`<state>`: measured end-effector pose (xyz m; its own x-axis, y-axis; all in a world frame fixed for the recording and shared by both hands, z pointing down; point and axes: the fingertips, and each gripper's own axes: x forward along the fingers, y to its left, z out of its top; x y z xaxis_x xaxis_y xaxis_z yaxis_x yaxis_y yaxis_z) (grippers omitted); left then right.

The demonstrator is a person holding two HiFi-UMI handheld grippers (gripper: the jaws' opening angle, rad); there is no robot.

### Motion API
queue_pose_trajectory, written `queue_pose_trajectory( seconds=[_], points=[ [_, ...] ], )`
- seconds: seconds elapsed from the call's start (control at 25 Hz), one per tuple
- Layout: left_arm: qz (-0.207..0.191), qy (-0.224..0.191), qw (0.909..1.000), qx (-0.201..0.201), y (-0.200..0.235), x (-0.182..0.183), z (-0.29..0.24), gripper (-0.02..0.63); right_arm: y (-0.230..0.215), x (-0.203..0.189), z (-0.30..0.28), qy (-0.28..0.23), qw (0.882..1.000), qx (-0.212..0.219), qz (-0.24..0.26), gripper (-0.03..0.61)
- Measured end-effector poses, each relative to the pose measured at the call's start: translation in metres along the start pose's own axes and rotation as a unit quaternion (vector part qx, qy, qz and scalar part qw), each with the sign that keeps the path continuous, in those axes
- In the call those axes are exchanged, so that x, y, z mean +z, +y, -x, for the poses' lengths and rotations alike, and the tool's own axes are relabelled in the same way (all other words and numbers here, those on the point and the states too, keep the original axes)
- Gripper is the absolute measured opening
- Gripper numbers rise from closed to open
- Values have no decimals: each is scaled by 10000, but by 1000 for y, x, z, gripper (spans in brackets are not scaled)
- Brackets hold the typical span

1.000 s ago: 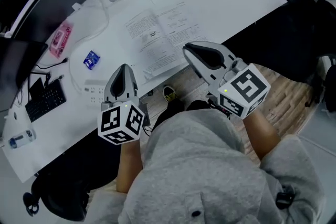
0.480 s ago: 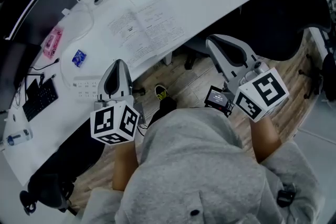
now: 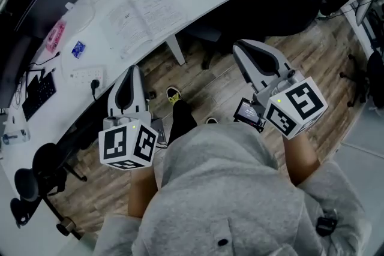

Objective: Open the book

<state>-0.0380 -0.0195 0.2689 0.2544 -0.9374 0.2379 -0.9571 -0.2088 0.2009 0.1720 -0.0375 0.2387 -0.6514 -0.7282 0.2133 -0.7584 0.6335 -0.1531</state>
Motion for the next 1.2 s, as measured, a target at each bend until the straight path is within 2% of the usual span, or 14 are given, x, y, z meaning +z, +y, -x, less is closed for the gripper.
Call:
queue_pose_trajectory(
  seconds=[0.2, 0.48, 0.8, 1.2],
  points=[
    [-101, 13, 9998, 159, -40, -18, 48, 9, 2, -10, 57, -150, 9996, 50, -237, 43],
    [-144, -87, 9996, 243, -62, -26, 93, 9, 16, -21, 98, -238, 9995, 39, -223, 43],
    [-176, -163, 9994, 249, -60, -17, 114, 9, 26, -21, 105, -252, 9993, -66, -253, 43],
    [-165, -249, 9990, 341, -41, -9, 128, 9, 44, -21, 91, -214, 9996, 50, -183, 43]
  ],
)
